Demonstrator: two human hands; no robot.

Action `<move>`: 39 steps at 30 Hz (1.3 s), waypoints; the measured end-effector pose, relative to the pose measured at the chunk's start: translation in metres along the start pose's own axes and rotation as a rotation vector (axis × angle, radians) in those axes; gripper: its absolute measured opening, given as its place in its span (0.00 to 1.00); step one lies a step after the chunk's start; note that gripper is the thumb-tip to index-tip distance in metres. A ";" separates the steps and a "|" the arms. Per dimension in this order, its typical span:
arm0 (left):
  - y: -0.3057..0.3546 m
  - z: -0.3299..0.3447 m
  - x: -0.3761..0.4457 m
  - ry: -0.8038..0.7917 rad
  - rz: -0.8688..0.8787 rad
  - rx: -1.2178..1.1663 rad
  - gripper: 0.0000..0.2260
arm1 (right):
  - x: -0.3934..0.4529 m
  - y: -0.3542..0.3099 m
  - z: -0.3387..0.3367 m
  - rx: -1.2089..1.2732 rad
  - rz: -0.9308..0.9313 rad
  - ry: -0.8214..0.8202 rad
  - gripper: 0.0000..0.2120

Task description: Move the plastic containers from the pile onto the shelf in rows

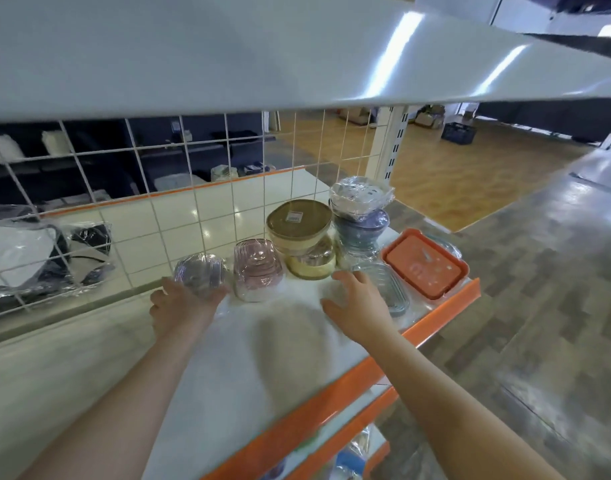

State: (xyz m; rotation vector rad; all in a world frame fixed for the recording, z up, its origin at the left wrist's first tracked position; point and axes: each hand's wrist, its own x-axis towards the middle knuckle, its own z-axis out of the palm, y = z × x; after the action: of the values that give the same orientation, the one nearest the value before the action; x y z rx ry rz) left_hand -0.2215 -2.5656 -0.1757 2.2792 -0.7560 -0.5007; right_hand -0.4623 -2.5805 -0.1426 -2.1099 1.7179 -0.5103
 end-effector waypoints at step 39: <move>-0.072 -0.066 -0.032 0.073 0.105 0.016 0.39 | 0.007 -0.081 0.083 0.199 -0.050 -0.085 0.38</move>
State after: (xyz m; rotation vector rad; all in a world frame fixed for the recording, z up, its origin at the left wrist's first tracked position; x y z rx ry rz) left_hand -0.1834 -2.4700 -0.1759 2.2458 -0.8411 -0.3619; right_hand -0.3514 -2.5671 -0.1742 -2.0080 1.5052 -0.5717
